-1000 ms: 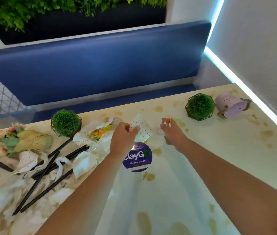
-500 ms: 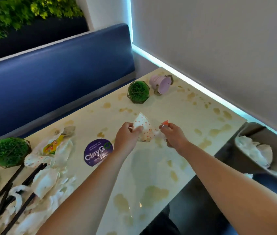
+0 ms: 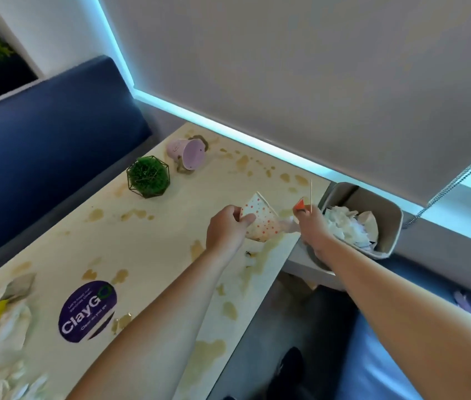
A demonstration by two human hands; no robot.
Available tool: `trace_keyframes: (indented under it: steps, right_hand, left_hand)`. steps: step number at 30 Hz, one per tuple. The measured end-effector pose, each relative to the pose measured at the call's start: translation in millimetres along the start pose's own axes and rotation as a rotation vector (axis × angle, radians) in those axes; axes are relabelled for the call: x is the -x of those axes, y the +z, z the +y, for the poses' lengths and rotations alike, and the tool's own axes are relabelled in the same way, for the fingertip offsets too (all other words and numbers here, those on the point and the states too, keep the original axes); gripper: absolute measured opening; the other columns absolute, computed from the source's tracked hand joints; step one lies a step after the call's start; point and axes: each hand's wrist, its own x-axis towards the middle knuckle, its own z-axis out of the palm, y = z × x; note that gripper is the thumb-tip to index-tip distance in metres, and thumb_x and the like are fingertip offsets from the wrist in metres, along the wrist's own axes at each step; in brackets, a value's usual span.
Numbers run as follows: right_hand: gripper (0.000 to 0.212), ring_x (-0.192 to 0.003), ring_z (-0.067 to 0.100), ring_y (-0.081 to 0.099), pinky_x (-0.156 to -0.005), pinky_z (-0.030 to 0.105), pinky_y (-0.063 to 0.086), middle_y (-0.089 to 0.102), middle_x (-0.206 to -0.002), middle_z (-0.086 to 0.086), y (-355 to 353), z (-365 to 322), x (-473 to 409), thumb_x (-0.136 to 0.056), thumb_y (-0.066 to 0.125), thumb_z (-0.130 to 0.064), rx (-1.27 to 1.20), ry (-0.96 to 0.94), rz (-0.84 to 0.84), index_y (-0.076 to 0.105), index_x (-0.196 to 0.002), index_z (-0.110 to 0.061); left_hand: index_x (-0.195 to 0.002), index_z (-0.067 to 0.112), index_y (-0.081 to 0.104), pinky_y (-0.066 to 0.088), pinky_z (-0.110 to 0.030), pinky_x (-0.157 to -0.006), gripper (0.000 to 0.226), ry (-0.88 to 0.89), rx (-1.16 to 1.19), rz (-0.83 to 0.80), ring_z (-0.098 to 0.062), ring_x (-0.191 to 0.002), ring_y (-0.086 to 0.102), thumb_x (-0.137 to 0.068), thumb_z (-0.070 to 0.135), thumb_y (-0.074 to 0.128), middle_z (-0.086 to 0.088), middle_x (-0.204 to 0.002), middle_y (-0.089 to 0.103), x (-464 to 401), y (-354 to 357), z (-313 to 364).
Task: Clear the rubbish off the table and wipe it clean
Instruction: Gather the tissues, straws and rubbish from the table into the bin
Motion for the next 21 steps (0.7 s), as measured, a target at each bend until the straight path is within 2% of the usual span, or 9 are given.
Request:
trace_keyframes:
  steps: [1, 3, 4, 6, 8, 10, 14, 17, 21]
  right_hand:
    - [0.027, -0.084, 0.019, 0.055, -0.068, 0.031, 0.043, 0.057, -0.109, 0.006, -12.0, 1.6, -8.1, -0.099, 0.044, -0.028, -0.015, 0.037, 0.011, 0.050, -0.121, -0.013]
    - [0.030, -0.088, 0.017, 0.054, -0.072, 0.023, 0.043, 0.055, -0.106, 0.003, -32.1, 0.8, -18.1, -0.100, 0.042, -0.028, -0.008, 0.085, 0.020, 0.048, -0.124, -0.012]
    - [0.029, -0.084, 0.015, 0.051, -0.070, 0.020, 0.042, 0.052, -0.099, 0.003, -41.8, -0.3, -22.3, -0.100, 0.042, -0.027, -0.005, 0.093, 0.032, 0.049, -0.123, -0.011]
    - [0.023, -0.077, 0.017, 0.047, -0.070, 0.025, 0.039, 0.049, -0.086, 0.004, -62.0, 1.0, -34.6, -0.100, 0.041, -0.025, 0.018, 0.118, 0.063, 0.052, -0.115, -0.012]
    - [0.016, -0.070, 0.014, 0.043, -0.060, 0.024, 0.036, 0.046, -0.079, 0.003, -76.6, 8.7, -47.8, -0.102, 0.036, -0.022, 0.087, 0.171, 0.085, 0.049, -0.109, -0.015]
    - [0.023, -0.068, 0.012, 0.042, -0.055, 0.025, 0.032, 0.048, -0.085, 0.004, -85.4, 25.1, -67.8, -0.102, 0.033, -0.022, 0.088, 0.240, 0.075, 0.043, -0.120, -0.011]
    - [0.045, -0.087, 0.026, 0.045, -0.069, 0.035, 0.035, 0.050, -0.105, 0.010, -103.1, 44.9, -100.4, -0.094, 0.034, -0.039, 0.142, 0.299, 0.120, 0.039, -0.127, -0.010]
    - [0.030, -0.101, 0.028, 0.046, -0.080, 0.038, 0.041, 0.043, -0.122, 0.009, -118.3, 47.5, -121.8, -0.099, 0.039, -0.027, 0.172, 0.306, 0.170, 0.040, -0.126, -0.013]
    - [0.041, -0.117, 0.035, 0.045, -0.097, 0.041, 0.040, 0.036, -0.136, 0.017, -128.6, 50.9, -141.5, -0.097, 0.046, -0.024, 0.302, 0.297, 0.191, 0.039, -0.137, -0.019]
  left_hand:
    - [-0.110, 0.018, 0.063, 0.043, -0.027, -0.076, 0.030, 0.004, 0.003, -0.011, -0.015, -0.089, 0.058, -0.088, 0.039, 0.066, 0.009, -0.096, 0.061, -5.1, 11.2, 8.8]
    - [-0.114, 0.017, 0.061, 0.044, -0.026, -0.077, 0.032, 0.005, 0.018, -0.031, -0.015, -0.091, 0.059, -0.090, 0.038, 0.064, 0.008, -0.099, 0.061, -12.5, 29.6, 21.6]
    - [-0.115, 0.017, 0.061, 0.044, -0.026, -0.076, 0.032, 0.006, 0.024, -0.040, -0.015, -0.091, 0.059, -0.091, 0.038, 0.064, 0.007, -0.101, 0.062, -15.8, 38.1, 27.1]
    - [-0.116, 0.017, 0.060, 0.046, -0.027, -0.076, 0.033, -0.004, 0.031, -0.054, -0.015, -0.090, 0.059, -0.091, 0.038, 0.063, 0.006, -0.104, 0.063, -23.5, 56.6, 37.9]
    - [-0.115, 0.017, 0.060, 0.047, -0.027, -0.075, 0.032, -0.008, 0.039, -0.075, -0.014, -0.090, 0.060, -0.091, 0.039, 0.063, 0.004, -0.107, 0.065, -28.6, 71.3, 43.7]
    - [-0.114, 0.016, 0.060, 0.045, -0.024, -0.073, 0.031, -0.010, 0.047, -0.095, -0.013, -0.090, 0.060, -0.092, 0.038, 0.063, 0.003, -0.109, 0.066, -32.5, 83.4, 47.3]
    - [-0.115, 0.015, 0.060, 0.041, -0.017, -0.066, 0.031, -0.017, 0.061, -0.106, -0.011, -0.090, 0.059, -0.092, 0.036, 0.063, 0.002, -0.112, 0.067, -42.7, 106.5, 54.0]
    - [-0.117, 0.014, 0.059, 0.039, -0.014, -0.063, 0.033, -0.023, 0.043, -0.124, -0.011, -0.092, 0.059, -0.093, 0.036, 0.063, 0.002, -0.113, 0.066, -48.2, 125.0, 62.0]
    - [-0.115, 0.014, 0.060, 0.044, -0.020, -0.070, 0.032, -0.036, 0.027, -0.132, -0.013, -0.097, 0.061, -0.092, 0.036, 0.063, 0.001, -0.115, 0.067, -54.7, 141.7, 66.2]
